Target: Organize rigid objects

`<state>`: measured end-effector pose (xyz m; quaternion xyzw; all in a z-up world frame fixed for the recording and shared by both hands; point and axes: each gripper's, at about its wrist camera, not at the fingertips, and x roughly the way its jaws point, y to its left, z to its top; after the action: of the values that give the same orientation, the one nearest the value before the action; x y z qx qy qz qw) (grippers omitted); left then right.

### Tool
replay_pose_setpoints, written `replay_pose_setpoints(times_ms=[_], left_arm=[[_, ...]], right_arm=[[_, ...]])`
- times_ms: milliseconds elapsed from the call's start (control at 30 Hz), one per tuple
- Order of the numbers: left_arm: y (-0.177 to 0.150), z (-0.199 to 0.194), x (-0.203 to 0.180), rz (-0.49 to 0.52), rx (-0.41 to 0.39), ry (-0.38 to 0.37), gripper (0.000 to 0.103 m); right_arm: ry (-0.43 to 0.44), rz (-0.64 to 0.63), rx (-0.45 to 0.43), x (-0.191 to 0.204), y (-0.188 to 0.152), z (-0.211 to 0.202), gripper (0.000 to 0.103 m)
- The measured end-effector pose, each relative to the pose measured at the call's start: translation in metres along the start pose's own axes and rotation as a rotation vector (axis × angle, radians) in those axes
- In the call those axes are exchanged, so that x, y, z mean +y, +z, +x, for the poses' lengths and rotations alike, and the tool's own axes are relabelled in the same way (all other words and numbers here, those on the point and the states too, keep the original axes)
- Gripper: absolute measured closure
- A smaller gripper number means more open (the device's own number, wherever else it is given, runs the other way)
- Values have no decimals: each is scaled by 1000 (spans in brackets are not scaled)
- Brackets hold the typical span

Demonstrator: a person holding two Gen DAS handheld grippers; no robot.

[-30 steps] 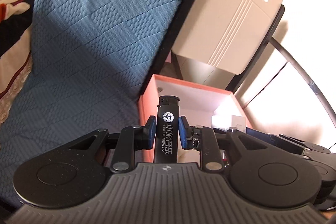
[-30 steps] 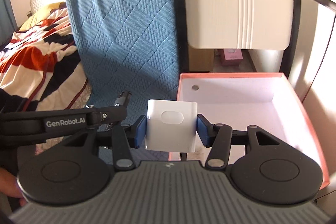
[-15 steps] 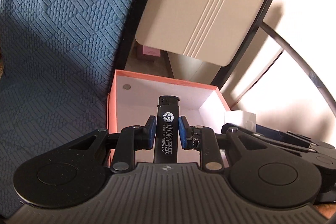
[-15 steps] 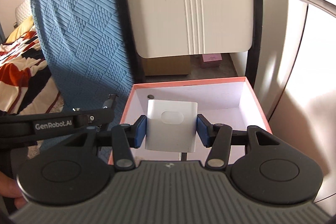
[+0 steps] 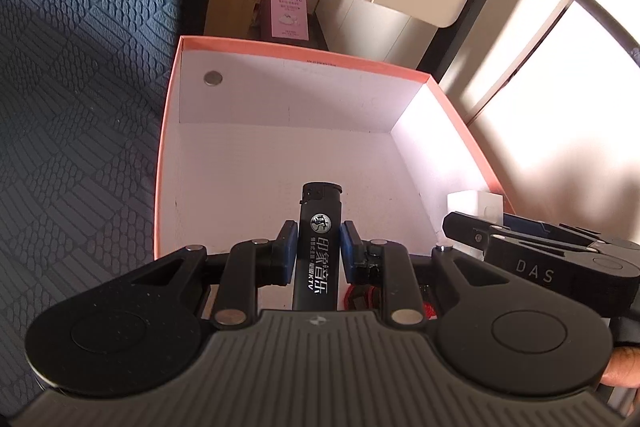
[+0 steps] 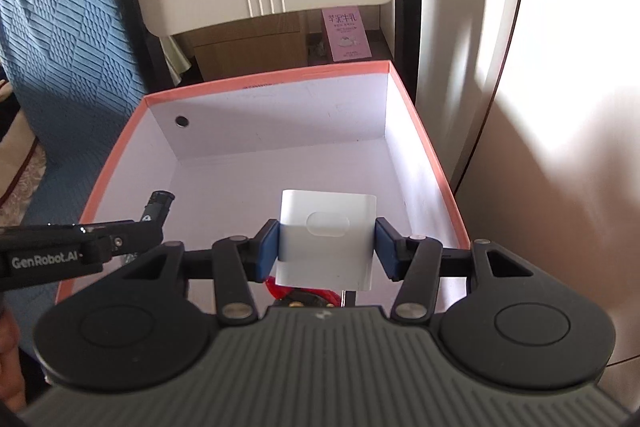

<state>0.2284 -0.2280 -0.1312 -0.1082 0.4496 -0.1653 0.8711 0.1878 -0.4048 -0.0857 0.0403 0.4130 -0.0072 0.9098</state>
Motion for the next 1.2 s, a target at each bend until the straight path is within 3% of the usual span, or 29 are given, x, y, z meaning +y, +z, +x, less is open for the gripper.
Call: replay_pose_setpoints(times_ms=[233, 500, 933, 1200], left_arm=[[-8, 17, -6, 18, 48, -8, 76], [-8, 4, -8, 27, 32, 3, 75], [11, -93, -18, 91, -119, -23, 75], [4, -153, -21, 110, -201, -46, 75]], right_arm=[[-1, 7, 46, -6, -12, 17, 48], [8, 40, 13, -10, -6, 5, 43], [46, 61, -145, 17, 15, -78, 43], [55, 42, -194, 38, 7, -126, 43]])
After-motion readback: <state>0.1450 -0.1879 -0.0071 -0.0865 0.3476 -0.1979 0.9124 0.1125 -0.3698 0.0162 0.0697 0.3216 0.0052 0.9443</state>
